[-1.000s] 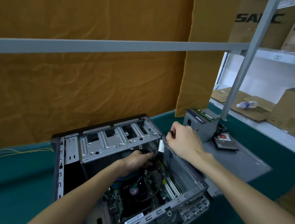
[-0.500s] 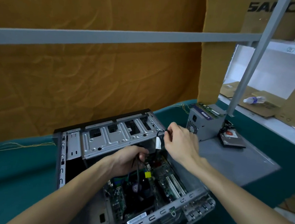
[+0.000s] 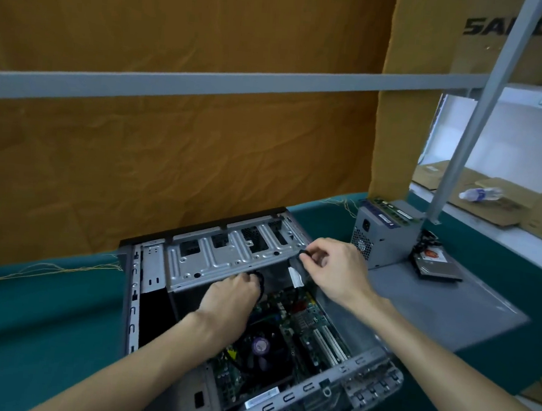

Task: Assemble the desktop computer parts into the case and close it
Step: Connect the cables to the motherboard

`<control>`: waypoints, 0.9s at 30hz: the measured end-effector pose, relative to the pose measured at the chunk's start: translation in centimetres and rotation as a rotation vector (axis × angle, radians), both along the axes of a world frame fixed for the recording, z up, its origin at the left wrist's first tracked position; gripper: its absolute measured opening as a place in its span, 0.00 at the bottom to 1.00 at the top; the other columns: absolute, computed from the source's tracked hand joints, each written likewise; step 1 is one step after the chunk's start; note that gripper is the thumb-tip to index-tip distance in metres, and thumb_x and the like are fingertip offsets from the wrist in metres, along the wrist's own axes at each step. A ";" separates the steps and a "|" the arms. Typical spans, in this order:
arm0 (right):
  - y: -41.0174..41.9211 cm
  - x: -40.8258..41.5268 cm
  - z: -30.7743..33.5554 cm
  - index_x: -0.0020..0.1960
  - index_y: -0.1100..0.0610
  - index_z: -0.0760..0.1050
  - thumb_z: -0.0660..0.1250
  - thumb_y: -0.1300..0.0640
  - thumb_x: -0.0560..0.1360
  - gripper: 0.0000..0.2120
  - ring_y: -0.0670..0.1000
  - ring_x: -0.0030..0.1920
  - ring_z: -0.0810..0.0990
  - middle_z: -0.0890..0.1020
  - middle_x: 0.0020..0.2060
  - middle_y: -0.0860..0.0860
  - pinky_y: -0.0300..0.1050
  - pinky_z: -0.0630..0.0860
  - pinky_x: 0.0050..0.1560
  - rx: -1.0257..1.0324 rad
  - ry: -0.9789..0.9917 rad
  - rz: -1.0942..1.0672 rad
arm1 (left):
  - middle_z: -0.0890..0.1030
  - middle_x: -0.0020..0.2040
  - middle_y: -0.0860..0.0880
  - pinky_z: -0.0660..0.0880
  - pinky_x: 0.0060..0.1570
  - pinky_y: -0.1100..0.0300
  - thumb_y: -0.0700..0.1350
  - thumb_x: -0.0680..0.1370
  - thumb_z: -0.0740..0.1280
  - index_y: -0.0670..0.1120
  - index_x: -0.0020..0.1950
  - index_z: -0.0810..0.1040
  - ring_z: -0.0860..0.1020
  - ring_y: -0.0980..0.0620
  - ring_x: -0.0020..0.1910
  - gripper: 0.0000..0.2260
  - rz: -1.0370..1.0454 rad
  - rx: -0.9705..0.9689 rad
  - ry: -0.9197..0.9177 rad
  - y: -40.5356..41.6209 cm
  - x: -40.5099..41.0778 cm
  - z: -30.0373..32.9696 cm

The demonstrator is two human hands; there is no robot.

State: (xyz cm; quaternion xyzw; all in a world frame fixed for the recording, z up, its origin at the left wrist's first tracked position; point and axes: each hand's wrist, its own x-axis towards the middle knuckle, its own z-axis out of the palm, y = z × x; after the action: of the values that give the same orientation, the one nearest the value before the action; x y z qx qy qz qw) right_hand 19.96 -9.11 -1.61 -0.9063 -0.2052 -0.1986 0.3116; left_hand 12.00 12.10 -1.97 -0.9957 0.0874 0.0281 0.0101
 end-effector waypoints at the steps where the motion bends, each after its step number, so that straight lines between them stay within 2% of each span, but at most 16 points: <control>1: -0.1 0.0 0.0 0.44 0.46 0.82 0.75 0.48 0.74 0.04 0.37 0.33 0.78 0.80 0.33 0.37 0.33 0.73 0.33 0.029 0.027 0.011 | 0.77 0.60 0.44 0.74 0.42 0.53 0.39 0.80 0.67 0.44 0.66 0.68 0.80 0.42 0.55 0.16 -0.035 -0.044 -0.088 -0.7 0.0 0.0; 3: -0.4 -0.1 0.1 0.44 0.45 0.82 0.77 0.49 0.73 0.04 0.37 0.36 0.80 0.81 0.32 0.37 0.30 0.74 0.34 0.100 0.074 0.035 | 0.76 0.61 0.45 0.77 0.46 0.49 0.38 0.81 0.64 0.45 0.69 0.69 0.79 0.41 0.55 0.17 -0.100 -0.268 -0.217 -1.8 0.8 0.5; 4: -0.4 -0.1 0.1 0.43 0.46 0.81 0.77 0.49 0.73 0.05 0.38 0.36 0.81 0.82 0.33 0.38 0.32 0.76 0.36 0.138 0.094 0.046 | 0.75 0.63 0.45 0.78 0.50 0.49 0.37 0.81 0.63 0.44 0.72 0.68 0.79 0.42 0.57 0.19 -0.130 -0.407 -0.226 -2.3 1.5 0.8; 7: -0.7 -0.2 0.2 0.45 0.47 0.82 0.76 0.52 0.73 0.03 0.41 0.39 0.83 0.84 0.35 0.40 0.44 0.82 0.43 0.184 0.141 0.076 | 0.74 0.68 0.46 0.74 0.62 0.56 0.41 0.82 0.63 0.45 0.76 0.67 0.75 0.47 0.64 0.22 -0.140 -0.713 -0.100 -3.5 3.4 1.6; 9: -0.9 -0.4 0.1 0.45 0.48 0.83 0.76 0.53 0.74 0.03 0.41 0.39 0.84 0.85 0.36 0.40 0.49 0.83 0.45 0.192 0.160 0.097 | 0.79 0.61 0.49 0.76 0.56 0.58 0.42 0.83 0.62 0.47 0.70 0.74 0.78 0.53 0.57 0.16 -0.141 -0.780 -0.083 -4.0 4.3 1.4; 11: -1.1 -0.5 -0.1 0.45 0.50 0.83 0.76 0.55 0.73 0.03 0.42 0.39 0.84 0.85 0.36 0.41 0.51 0.83 0.44 0.219 0.177 0.111 | 0.82 0.46 0.54 0.76 0.41 0.61 0.44 0.83 0.61 0.50 0.60 0.80 0.79 0.61 0.42 0.10 -0.133 -0.872 -0.102 -4.2 4.7 0.8; 13: -1.3 -0.4 -0.3 0.45 0.50 0.84 0.76 0.56 0.73 0.02 0.43 0.38 0.84 0.85 0.35 0.42 0.51 0.83 0.44 0.238 0.188 0.131 | 0.83 0.41 0.57 0.76 0.39 0.63 0.47 0.84 0.62 0.51 0.56 0.81 0.80 0.60 0.40 0.09 -0.124 -0.949 -0.153 -4.2 4.6 -0.1; 16: -1.5 -0.2 -0.4 0.44 0.51 0.85 0.76 0.57 0.72 0.02 0.44 0.37 0.84 0.86 0.35 0.42 0.49 0.83 0.42 0.231 0.184 0.161 | 0.85 0.43 0.52 0.80 0.45 0.60 0.48 0.84 0.63 0.49 0.56 0.82 0.84 0.53 0.42 0.08 -0.111 -1.176 -0.061 -4.6 4.3 -1.3; 18: -1.6 -0.1 -0.6 0.44 0.51 0.85 0.76 0.59 0.72 0.03 0.44 0.36 0.84 0.85 0.34 0.42 0.48 0.82 0.41 0.231 0.192 0.158 | 0.85 0.45 0.47 0.82 0.44 0.56 0.48 0.84 0.65 0.44 0.54 0.82 0.85 0.47 0.39 0.10 -0.075 -1.306 0.013 -4.8 4.3 -1.7; 20: -1.7 0.1 -0.7 0.43 0.52 0.85 0.77 0.60 0.71 0.04 0.44 0.36 0.84 0.85 0.34 0.43 0.50 0.82 0.41 0.241 0.196 0.133 | 0.85 0.43 0.44 0.81 0.43 0.50 0.47 0.83 0.66 0.40 0.51 0.83 0.83 0.46 0.38 0.11 -0.023 -1.397 0.031 -4.9 4.5 -2.0; 23: -1.8 0.2 -0.8 0.42 0.51 0.86 0.78 0.60 0.71 0.05 0.43 0.38 0.84 0.85 0.35 0.41 0.49 0.82 0.42 0.257 0.198 0.130 | 0.86 0.45 0.44 0.81 0.44 0.56 0.45 0.82 0.69 0.41 0.52 0.85 0.83 0.48 0.41 0.09 0.016 -1.478 0.034 -5.1 4.6 -2.4; 27: -1.9 0.2 -0.9 0.44 0.49 0.87 0.79 0.60 0.70 0.06 0.42 0.37 0.82 0.84 0.36 0.40 0.40 0.78 0.40 0.263 0.197 0.151 | 0.86 0.53 0.43 0.79 0.47 0.59 0.46 0.82 0.67 0.42 0.59 0.84 0.82 0.49 0.43 0.11 0.091 -1.639 0.198 -5.1 4.7 -2.4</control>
State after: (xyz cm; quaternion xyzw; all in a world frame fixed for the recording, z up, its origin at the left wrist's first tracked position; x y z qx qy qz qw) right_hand 20.16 -10.97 -2.47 -0.8547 -0.2135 -0.1101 0.4602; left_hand 16.68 7.03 -4.38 -0.6828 0.0404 0.0433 -0.7282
